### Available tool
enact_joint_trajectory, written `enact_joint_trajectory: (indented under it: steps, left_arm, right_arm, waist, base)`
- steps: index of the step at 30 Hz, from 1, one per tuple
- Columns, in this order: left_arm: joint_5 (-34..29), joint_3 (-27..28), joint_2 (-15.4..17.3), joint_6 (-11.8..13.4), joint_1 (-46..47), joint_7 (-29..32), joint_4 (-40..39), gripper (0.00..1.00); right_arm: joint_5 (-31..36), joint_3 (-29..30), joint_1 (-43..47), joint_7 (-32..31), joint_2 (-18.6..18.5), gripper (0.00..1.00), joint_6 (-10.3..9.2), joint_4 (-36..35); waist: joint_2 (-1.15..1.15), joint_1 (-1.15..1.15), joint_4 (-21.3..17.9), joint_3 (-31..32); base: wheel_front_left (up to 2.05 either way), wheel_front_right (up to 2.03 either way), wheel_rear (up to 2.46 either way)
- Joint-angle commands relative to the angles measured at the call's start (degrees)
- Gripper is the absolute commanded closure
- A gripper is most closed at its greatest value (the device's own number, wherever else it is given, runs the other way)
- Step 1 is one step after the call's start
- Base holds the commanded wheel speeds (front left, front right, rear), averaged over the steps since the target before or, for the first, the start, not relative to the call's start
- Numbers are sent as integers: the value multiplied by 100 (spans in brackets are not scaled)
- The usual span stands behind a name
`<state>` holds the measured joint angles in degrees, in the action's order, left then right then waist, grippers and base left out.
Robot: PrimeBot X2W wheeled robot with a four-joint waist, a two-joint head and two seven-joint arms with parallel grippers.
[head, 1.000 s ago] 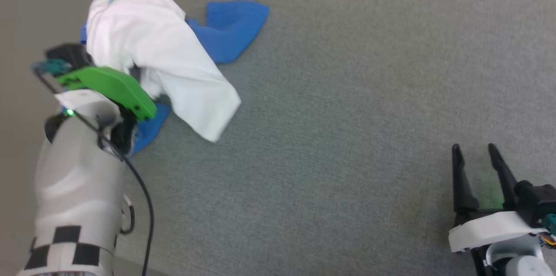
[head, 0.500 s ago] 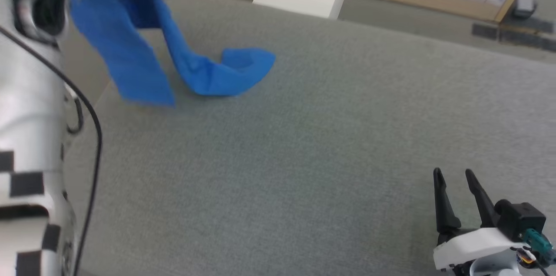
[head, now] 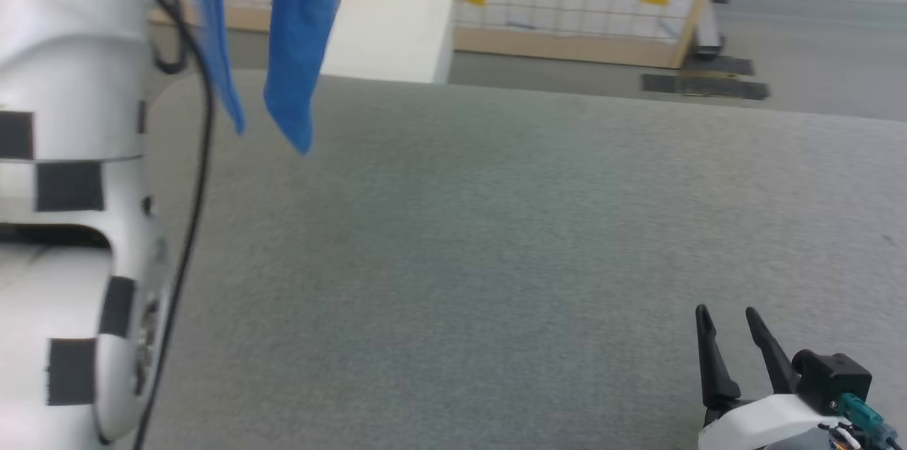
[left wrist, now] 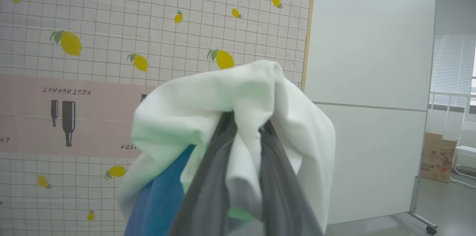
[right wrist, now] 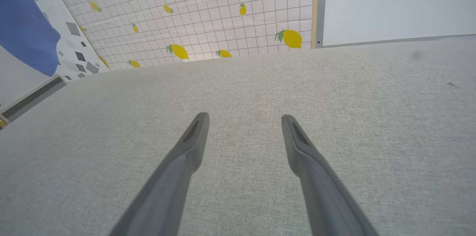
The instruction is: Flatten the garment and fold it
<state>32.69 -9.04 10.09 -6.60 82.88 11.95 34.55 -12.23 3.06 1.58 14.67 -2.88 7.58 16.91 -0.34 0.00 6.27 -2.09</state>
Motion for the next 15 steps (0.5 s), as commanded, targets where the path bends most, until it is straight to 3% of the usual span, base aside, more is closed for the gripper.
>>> enact_joint_trajectory:
  steps: [1, 6, 9, 15]
  left_arm:
    - [80, -74, -127, -48, 97, -37, 70, 100]
    - [418, -323, -471, -74, 12, 67, 277, 100]
    - [361, -884, -548, -84, -263, 244, 282, 100]
    - [990, -1894, -674, -87, -1434, 451, 88, 100]
  right_arm:
    - [-43, -23, 93, 31, 1, 0, -9, 11]
    - [-62, 97, 180, 31, 1, 0, -9, -15]
    - [-137, 447, 215, 32, 1, 0, -9, -118]
    - [-83, 811, 340, 32, 1, 0, -9, -222]
  waist:
    - [34, 0, -465, 241]
    - [34, 0, -763, 249]
    - [34, 0, -833, 225]
    - [34, 0, -949, 205]
  base:
    - [0, 0, 0]
    - [0, 0, 0]
    - [0, 0, 0]
    - [0, 0, 0]
